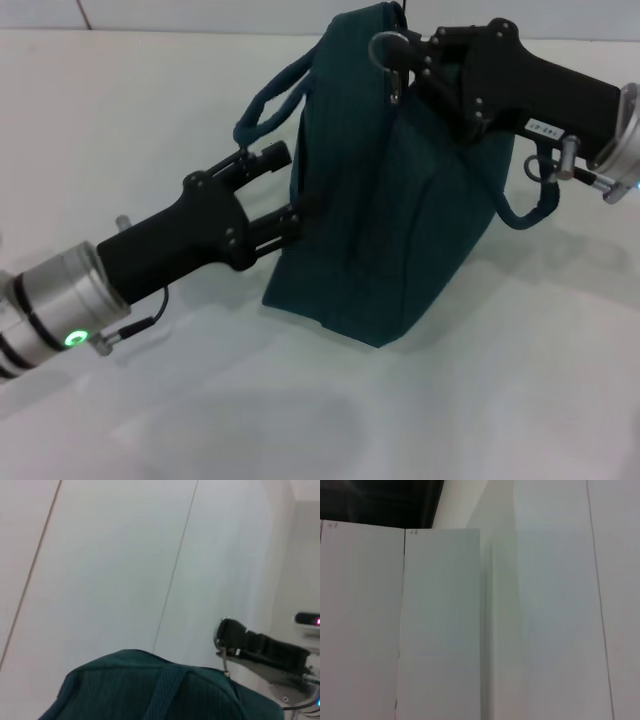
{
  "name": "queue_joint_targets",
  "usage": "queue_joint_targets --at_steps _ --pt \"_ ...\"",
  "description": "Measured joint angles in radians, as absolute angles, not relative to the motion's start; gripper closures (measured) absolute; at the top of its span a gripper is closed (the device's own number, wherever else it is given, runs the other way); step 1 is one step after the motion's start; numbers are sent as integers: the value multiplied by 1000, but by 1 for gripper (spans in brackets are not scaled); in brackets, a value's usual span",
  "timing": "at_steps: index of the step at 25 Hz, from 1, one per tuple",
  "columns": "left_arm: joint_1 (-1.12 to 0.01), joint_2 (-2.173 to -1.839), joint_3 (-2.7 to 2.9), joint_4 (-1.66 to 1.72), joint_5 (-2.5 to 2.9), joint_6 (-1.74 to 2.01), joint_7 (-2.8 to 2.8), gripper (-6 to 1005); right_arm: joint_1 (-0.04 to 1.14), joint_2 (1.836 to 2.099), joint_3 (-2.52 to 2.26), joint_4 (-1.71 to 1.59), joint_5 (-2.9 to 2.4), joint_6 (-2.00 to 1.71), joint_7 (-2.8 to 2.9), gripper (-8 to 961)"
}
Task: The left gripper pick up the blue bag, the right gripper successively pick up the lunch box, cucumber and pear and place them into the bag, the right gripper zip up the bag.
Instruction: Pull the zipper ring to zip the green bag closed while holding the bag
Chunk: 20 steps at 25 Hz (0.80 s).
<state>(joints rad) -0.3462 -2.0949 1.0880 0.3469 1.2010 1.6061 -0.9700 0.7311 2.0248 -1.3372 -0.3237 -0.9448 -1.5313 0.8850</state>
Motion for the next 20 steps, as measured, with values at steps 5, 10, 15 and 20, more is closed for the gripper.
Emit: queue_joint_targets --at_steps 5,10,15,20 --pt "-374 -2096 1091 341 1189 1589 -954 240 743 2025 -1338 -324 -944 -1516 885 866" --pt "-382 -2097 1090 330 1166 1587 -920 258 745 2026 -1338 -324 -944 -1515 885 865" --pt "-389 -2095 1093 304 1163 1590 -835 342 743 2027 -1338 -324 -943 -1515 886 863" --pt "-403 -2093 1096 290 1165 1589 -833 469 741 2028 -1338 -324 -944 -1515 890 862"
